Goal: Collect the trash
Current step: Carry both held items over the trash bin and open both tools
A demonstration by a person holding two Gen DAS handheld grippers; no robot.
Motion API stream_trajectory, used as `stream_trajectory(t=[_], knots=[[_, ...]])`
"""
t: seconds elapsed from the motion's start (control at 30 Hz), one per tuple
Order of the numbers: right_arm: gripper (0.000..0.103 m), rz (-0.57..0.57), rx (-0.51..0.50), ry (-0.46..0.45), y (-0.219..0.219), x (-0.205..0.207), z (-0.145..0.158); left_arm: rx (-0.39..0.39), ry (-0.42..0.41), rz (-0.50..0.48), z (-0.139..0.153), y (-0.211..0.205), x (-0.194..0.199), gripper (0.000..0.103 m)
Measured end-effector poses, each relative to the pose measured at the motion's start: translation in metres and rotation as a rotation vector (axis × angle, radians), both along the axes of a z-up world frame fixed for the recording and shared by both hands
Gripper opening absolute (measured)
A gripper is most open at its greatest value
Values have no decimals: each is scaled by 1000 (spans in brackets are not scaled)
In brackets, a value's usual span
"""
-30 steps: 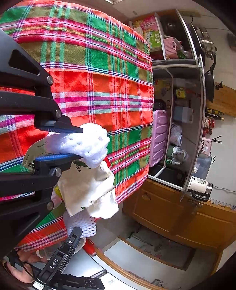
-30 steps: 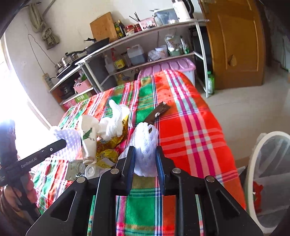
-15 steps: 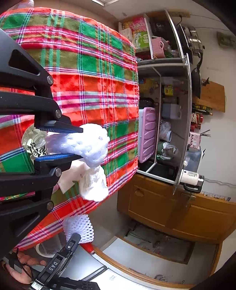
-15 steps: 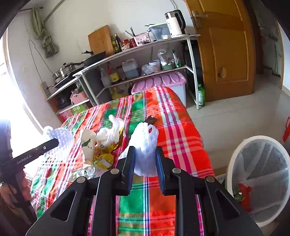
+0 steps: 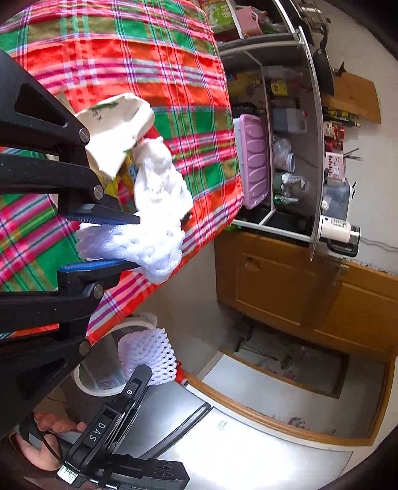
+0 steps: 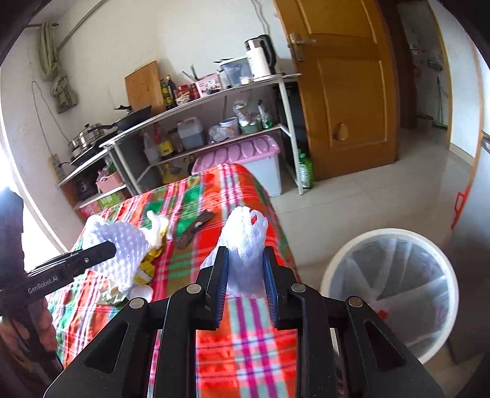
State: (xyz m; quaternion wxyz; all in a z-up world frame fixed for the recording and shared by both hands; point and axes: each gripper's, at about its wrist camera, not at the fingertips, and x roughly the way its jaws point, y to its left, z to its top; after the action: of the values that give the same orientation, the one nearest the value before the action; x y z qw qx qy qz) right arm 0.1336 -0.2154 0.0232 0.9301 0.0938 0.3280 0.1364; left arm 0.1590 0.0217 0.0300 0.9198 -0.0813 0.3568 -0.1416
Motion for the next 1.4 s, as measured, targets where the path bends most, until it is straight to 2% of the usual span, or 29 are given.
stream_trajectory(t=[0.13,0.23,0.47,0.63,0.93,1.07,1.13,1.2,1.27,1.33,1.4], knots=[[23,-54,-16,-2,-24,-6,0,-26,8,-75,-5,-33,7,20],[23,-94,-26,6,-43,-8,-4,-5,17,-114,-10,-62,13,20],[23,-182,-74,40,-81,-12,-19,-22,57,-221,-24,-119,28,20],[23,-233,-92,73,-104,-13,-32,-6,77,-282,-36,-158,37,20],[23,-291,-132,138,-136,-10,-59,16,137,-345,-59,-205,51,21],[24,-308,-147,173,-146,0,-72,38,165,-348,-71,-223,60,25],[25,-310,-150,183,-150,3,-76,22,189,-367,-77,-231,64,26],[25,-311,-160,202,-153,7,-82,34,196,-368,-81,-238,68,36],[27,-319,-170,220,-156,10,-87,56,198,-367,-85,-245,71,40],[37,-324,-172,229,-158,10,-90,39,214,-378,-88,-248,72,41],[47,-319,-161,236,-161,12,-93,48,224,-374,-91,-251,75,51]])
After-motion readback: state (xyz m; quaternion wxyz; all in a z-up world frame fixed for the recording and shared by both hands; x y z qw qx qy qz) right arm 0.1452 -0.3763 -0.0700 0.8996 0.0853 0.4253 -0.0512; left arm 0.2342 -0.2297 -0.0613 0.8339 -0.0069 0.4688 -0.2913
